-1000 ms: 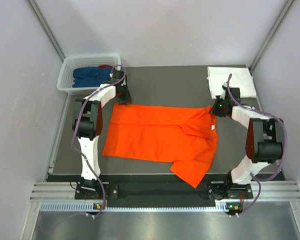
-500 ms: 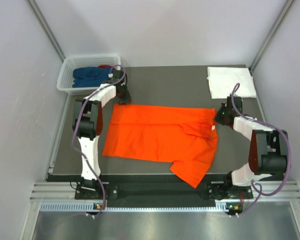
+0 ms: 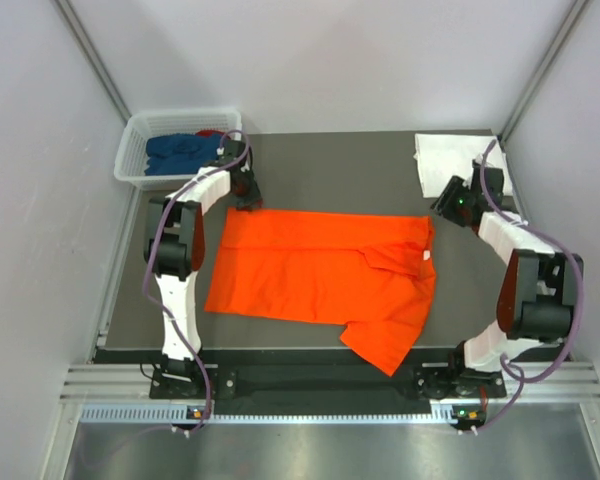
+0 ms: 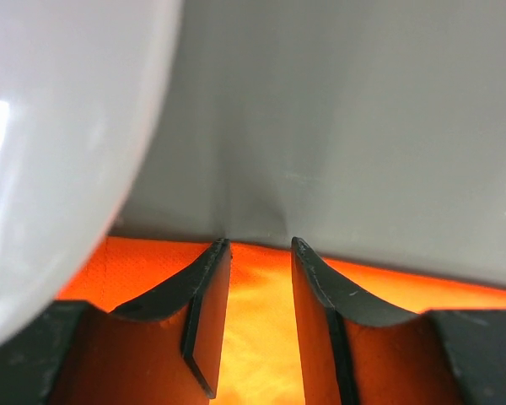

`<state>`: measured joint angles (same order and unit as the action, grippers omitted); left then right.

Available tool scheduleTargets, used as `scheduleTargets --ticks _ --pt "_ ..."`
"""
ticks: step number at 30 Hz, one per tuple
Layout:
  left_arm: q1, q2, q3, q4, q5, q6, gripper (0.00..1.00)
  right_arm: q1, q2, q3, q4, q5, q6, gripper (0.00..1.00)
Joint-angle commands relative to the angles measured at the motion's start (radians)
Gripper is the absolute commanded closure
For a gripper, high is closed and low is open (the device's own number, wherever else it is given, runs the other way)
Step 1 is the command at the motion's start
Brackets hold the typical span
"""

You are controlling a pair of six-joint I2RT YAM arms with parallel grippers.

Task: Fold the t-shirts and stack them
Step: Fold the tshirt

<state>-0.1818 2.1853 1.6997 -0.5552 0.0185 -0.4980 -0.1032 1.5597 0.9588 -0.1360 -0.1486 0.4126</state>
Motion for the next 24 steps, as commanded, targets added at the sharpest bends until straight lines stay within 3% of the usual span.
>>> scheduleTargets --ticks 1,10,15,20,21,23,24 --pt "0.015 -0.09 0.023 -0.012 0.024 0.03 0.59 -0.009 0.08 0.116 -0.043 -0.117 -0.063 0.58" --pt "-0.025 -0.113 -0.035 0.047 0.09 0.026 0.59 0.016 0.172 0.213 -0.174 -0.066 -0.075 0.64" --pt "-0.036 -0.09 -0.058 0.072 0.104 0.019 0.59 0.026 0.186 0.202 -0.163 -0.045 -0.055 0.66" --pt "-0.036 -0.059 -0.072 0.078 0.078 0.012 0.59 0.026 0.198 0.176 -0.105 -0.022 -0.029 0.81" --pt "-0.036 -0.049 -0.074 0.08 0.071 0.01 0.6 0.026 0.195 0.172 -0.09 -0.016 -0.021 0.91" --pt "-0.036 -0.038 -0.072 0.06 0.025 0.006 0.6 0.026 0.186 0.149 -0.079 0.0 -0.017 1.0" --pt "-0.036 -0.026 -0.069 0.048 0.009 0.004 0.6 0.025 0.172 0.14 -0.064 0.01 -0.018 1.0"
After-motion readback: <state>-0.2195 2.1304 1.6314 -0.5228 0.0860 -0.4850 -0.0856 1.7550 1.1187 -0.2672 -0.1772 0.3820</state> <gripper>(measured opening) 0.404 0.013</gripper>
